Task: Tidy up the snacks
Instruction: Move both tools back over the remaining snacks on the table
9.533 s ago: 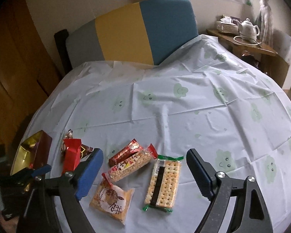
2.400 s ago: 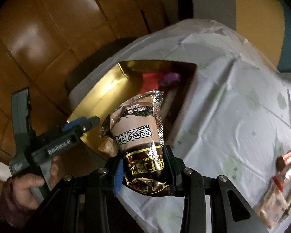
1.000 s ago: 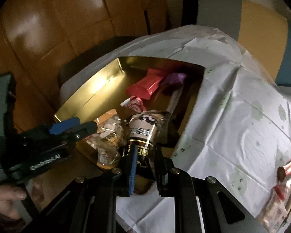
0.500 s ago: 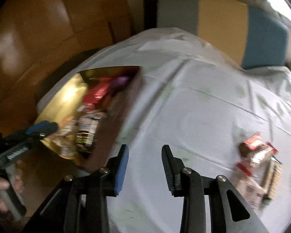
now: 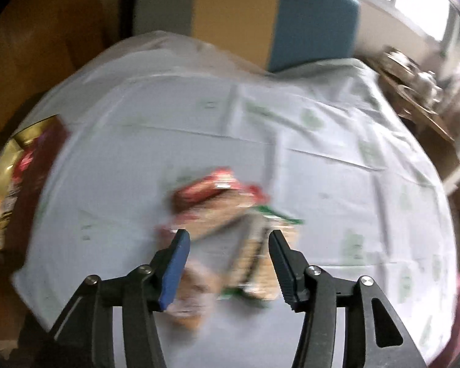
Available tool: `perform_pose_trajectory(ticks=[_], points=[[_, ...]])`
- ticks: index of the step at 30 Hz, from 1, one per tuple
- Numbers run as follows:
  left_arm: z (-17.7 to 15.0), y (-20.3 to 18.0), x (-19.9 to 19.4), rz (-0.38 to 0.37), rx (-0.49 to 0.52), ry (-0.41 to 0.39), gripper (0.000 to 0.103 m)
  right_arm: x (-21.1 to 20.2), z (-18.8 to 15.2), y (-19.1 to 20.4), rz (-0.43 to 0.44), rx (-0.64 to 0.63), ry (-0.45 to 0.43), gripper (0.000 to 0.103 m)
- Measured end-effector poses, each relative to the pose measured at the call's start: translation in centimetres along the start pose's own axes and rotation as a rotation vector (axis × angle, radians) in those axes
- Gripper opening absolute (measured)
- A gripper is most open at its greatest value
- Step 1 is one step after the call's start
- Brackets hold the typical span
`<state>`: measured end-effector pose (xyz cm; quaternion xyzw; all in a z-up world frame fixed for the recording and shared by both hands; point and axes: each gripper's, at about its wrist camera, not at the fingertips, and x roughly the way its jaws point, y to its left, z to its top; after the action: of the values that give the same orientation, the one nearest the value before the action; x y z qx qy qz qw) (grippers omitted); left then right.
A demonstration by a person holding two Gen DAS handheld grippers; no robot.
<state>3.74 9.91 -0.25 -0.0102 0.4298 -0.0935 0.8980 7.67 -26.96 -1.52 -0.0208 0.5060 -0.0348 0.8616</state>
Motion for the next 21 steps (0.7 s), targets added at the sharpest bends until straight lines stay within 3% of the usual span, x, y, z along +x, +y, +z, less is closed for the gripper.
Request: perform_pose_trajectory(ticks=[8,21], points=[[0.8,-4.2,1.3,-0.014,0.111,0.032,0.051,2.7,-1.0,-8.2,-0.059,0.290,0.068,0.055],[1.4,-9.9,3.4,-0.055,0.250,0.074,0.051,1.9,-0.7,-8.0,-0.045,0.302,0.032,0.066]])
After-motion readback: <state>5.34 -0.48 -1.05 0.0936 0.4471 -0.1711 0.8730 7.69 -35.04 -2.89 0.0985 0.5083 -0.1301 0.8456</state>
